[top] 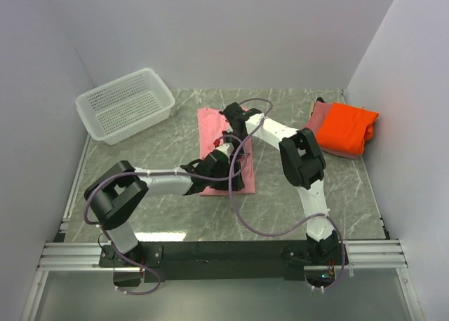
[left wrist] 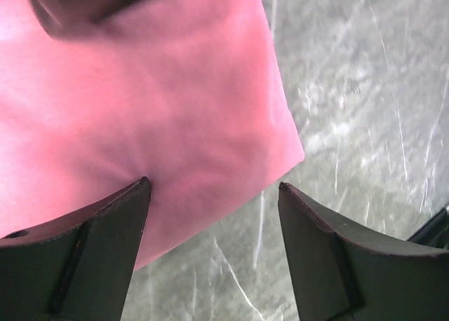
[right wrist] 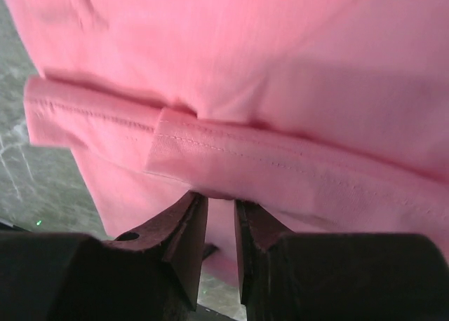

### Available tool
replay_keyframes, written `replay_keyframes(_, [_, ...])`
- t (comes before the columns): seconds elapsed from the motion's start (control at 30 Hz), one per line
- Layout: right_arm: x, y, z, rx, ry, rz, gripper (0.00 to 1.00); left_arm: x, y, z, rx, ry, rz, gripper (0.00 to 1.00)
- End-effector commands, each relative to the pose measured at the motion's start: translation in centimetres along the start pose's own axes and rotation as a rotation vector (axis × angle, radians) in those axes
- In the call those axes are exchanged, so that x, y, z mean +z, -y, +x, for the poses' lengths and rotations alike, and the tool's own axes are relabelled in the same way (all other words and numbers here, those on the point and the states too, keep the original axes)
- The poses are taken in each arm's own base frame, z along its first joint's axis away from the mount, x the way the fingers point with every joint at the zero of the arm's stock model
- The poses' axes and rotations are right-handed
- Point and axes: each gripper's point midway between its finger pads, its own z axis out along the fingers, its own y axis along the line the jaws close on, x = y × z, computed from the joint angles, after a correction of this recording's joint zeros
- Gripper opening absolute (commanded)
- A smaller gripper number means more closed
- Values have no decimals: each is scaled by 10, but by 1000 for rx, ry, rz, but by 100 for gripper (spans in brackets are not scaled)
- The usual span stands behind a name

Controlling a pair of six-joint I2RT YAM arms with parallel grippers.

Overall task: Fold and stack the t-shirts
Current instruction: Fold the tshirt

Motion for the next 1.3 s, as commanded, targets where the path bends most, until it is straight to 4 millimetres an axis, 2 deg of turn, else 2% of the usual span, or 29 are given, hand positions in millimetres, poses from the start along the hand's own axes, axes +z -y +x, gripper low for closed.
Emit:
replay_keyframes(0.0, [-3,-4,-19,-11,48,11,29,-10,-13,46,5,-106,-48,80])
replay_keyframes(0.17, [5,4,-31,-7,60,68,29,-23,-9,67,7,-126,-47,80])
replay_keyframes(0.23, [4,5,-38,1,81,72,29,-27,-7,70,11,-127,-38,80])
replay_keyframes(0.3, [-3,1,-50,10,115,56,29,-33,-13,84,15,-163,-60,80])
replay_keyframes(0.37, [-13,-4,-64,18,156,38,29,-36,-17,87,19,-152,-81,80])
replay_keyframes(0.47, [-30,-11,-82,26,208,13,29,-41,-11,86,22,-144,-76,80])
replay_keyframes(0.53, [-43,-14,-90,30,245,-1,30,-48,-3,77,37,-131,-71,80])
replay_keyframes(0.57, [-56,-15,-98,38,277,-26,31,-51,10,65,45,-108,-50,80])
replay_keyframes(0.63, [-70,-15,-106,52,306,-54,36,-60,15,52,72,-90,-64,80])
replay_keyframes(0.67, [-83,-15,-111,61,332,-73,38,-64,27,37,78,-63,-52,81])
replay_keyframes(0.73, [-102,-7,-122,78,368,-80,41,-77,34,24,91,-44,-58,81])
replay_keyframes(0.8, [-129,0,-128,75,406,-84,42,-93,48,0,79,29,-37,81])
replay_keyframes(0.83, [-138,1,-129,70,418,-82,42,-99,49,-5,71,43,-41,82])
replay_keyframes(0.87, [-154,2,-126,44,433,-73,43,-106,55,-18,63,87,-42,84])
replay_keyframes(0.93, [-168,8,-121,23,449,-42,43,-119,59,-34,43,135,-46,86])
replay_keyframes(0.97, [-177,12,-110,2,445,-29,43,-126,63,-43,37,151,-44,88])
replay_keyframes(1.03, [-182,17,-97,-11,434,-12,43,-131,58,-57,-1,173,-58,88])
replay_keyframes(1.07, [-185,22,-79,-20,420,-4,43,-134,54,-61,-17,173,-74,88])
replay_keyframes(1.1, [-186,25,-70,-21,417,-3,43,-136,49,-66,-38,180,-83,88])
replay_keyframes(1.13, [-185,28,-61,-20,411,-2,43,-139,38,-76,-82,198,-103,88])
replay_keyframes(1.17, [-183,34,-39,-16,396,-3,43,-140,29,-76,-106,200,-119,88])
replay_keyframes(1.23, [-181,42,-18,-4,385,-4,43,-151,12,-88,-185,235,-115,88])
replay_keyframes(1.27, [-174,48,3,17,366,-9,43,-149,-4,-81,-218,223,-139,88])
